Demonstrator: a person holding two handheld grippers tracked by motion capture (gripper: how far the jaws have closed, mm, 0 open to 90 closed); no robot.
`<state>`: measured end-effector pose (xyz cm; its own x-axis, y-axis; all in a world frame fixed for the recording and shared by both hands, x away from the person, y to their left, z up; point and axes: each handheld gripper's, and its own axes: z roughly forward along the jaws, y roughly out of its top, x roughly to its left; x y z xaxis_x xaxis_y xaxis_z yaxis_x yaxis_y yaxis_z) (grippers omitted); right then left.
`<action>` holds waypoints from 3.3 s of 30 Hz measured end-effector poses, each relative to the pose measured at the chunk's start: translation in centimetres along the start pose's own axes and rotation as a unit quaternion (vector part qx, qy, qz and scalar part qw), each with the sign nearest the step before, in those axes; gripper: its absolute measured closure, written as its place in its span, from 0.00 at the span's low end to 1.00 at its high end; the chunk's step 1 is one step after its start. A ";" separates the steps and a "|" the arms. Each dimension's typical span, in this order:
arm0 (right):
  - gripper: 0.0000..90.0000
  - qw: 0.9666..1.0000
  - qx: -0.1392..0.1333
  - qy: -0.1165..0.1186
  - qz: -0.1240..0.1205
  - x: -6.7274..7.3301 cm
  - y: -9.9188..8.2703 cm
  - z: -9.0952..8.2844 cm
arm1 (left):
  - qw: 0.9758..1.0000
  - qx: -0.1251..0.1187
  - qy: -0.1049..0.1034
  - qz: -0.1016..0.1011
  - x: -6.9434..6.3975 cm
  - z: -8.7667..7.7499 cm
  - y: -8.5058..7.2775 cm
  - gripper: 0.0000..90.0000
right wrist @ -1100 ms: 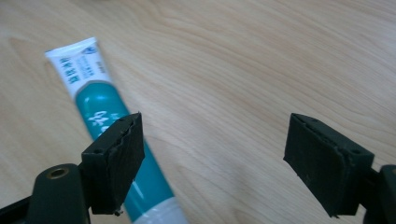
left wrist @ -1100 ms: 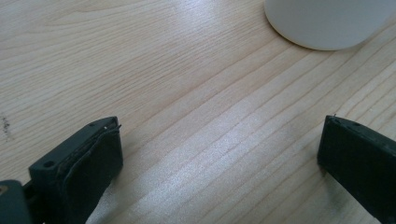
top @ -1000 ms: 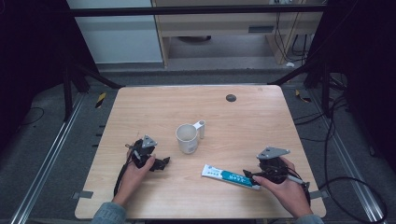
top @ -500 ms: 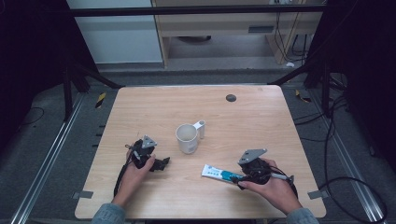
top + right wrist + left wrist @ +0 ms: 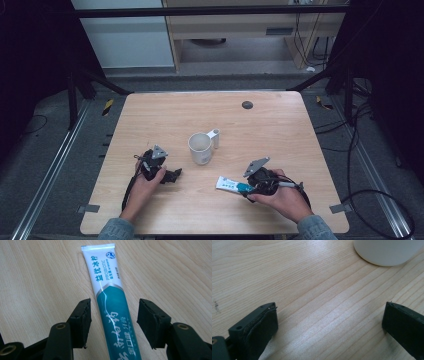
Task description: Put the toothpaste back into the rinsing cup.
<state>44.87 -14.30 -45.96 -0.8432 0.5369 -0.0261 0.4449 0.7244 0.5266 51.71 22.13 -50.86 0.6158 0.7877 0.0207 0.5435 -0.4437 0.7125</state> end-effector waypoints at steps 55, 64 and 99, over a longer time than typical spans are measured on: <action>0.61 0.990 0.123 0.020 -0.062 0.1 3.6 3.2 | 1.000 0.001 0.000 0.001 0.0 0.0 0.0 0.00; 0.71 0.986 0.143 0.026 -0.078 -0.2 4.2 3.3 | 1.000 0.000 0.000 0.002 0.0 0.0 0.0 0.00; 0.86 0.999 0.005 -0.004 0.037 -4.9 5.1 -2.5 | 1.000 0.000 0.000 0.001 0.0 0.0 0.0 0.00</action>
<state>50.56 -14.34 -41.05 -0.8049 0.5934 0.0057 0.5098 0.6866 0.5183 51.72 22.14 -50.85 0.6171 0.7866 0.0219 0.5426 -0.4455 0.7121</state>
